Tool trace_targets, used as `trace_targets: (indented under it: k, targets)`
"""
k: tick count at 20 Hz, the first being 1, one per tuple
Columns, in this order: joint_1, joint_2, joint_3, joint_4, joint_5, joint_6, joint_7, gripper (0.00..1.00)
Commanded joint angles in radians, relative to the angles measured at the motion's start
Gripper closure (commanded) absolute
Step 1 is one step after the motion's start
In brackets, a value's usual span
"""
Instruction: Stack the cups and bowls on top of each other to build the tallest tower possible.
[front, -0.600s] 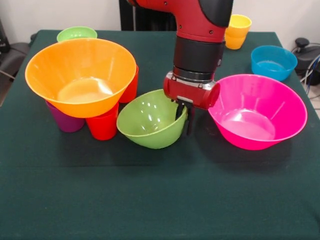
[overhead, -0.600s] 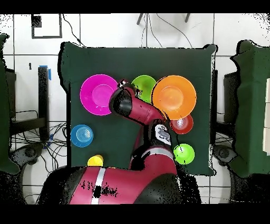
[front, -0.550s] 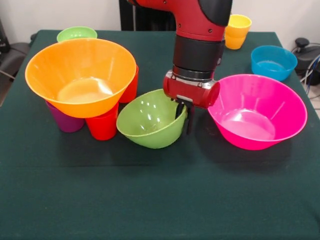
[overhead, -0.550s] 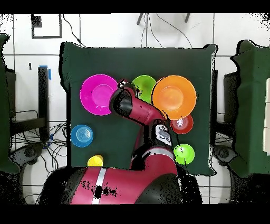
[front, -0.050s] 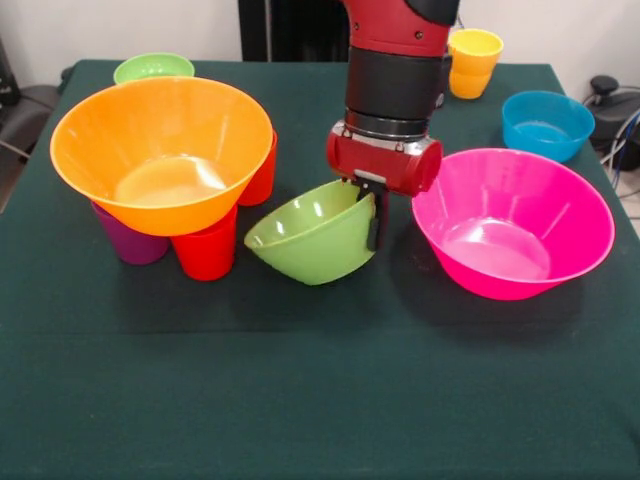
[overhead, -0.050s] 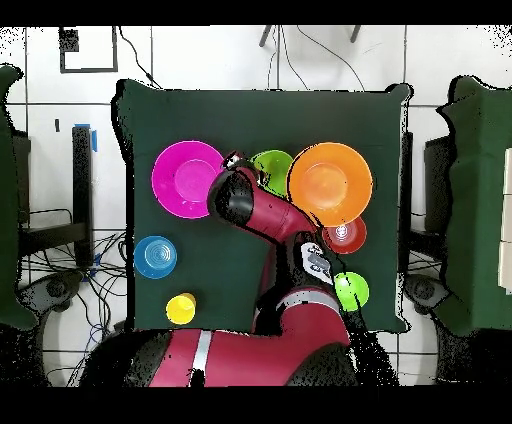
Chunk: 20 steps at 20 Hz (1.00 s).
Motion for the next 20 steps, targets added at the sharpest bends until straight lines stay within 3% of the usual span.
trace_targets:
  k: [1, 11, 20]
  targets:
    - [-0.016, -0.052, 0.133, 0.080, 0.014, 0.043, 0.223, 1.00]
    - [-0.012, -0.126, 0.123, 0.117, 0.030, 0.116, 0.225, 1.00]
    - [-0.031, -0.257, 0.134, 0.181, 0.026, 0.224, 0.230, 1.00]
